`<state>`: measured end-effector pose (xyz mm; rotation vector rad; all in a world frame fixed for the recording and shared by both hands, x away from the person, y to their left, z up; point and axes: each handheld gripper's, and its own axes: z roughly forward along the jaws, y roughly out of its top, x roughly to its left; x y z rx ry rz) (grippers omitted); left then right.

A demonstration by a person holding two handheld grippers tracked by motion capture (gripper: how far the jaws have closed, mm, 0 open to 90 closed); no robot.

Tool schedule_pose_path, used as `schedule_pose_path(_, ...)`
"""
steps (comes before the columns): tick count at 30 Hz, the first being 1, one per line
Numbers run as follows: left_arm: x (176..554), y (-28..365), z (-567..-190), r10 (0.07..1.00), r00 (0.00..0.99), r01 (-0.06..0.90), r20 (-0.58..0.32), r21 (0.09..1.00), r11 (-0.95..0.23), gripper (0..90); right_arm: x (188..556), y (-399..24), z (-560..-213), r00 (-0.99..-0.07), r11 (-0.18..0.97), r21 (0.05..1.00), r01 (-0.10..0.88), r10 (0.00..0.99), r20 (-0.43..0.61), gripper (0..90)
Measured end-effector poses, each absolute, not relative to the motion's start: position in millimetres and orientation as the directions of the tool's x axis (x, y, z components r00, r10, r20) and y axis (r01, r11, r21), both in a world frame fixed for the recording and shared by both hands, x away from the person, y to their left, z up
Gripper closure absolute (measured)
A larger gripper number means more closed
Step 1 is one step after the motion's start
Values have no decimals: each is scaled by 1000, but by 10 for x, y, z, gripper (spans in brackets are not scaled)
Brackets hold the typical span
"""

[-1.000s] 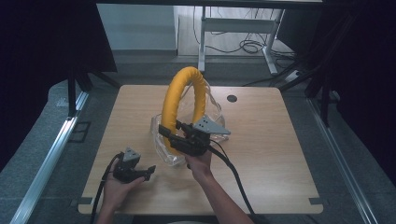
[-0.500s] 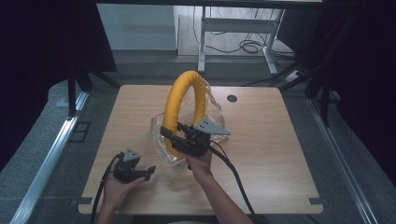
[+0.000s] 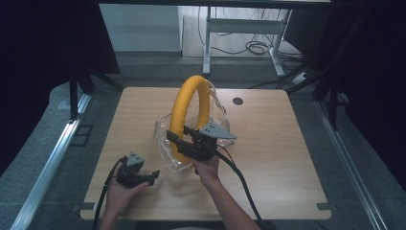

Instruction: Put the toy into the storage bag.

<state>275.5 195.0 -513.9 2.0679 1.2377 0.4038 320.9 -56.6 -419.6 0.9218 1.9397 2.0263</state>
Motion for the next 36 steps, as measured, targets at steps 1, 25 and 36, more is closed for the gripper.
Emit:
schedule_pose_path(1, 2755, 1947, -5140, 862, 500, 650, -78, 692, -315, 248, 3208, -571, -4195, -786, -121, 953, 276, 542, 297, 472)
schedule_pose_path(25, 2756, 1945, -5139, 863, 499, 650, -78, 692, -314, 248, 3174, -625, -4142, -765, -104, 967, 232, 595, 247, 376)
schedule_pose_path(36, 2755, 1944, -5138, 863, 500, 650, -77, 692, -314, 247, 3171, -657, -4158, -764, -105, 968, 227, 597, 244, 383)
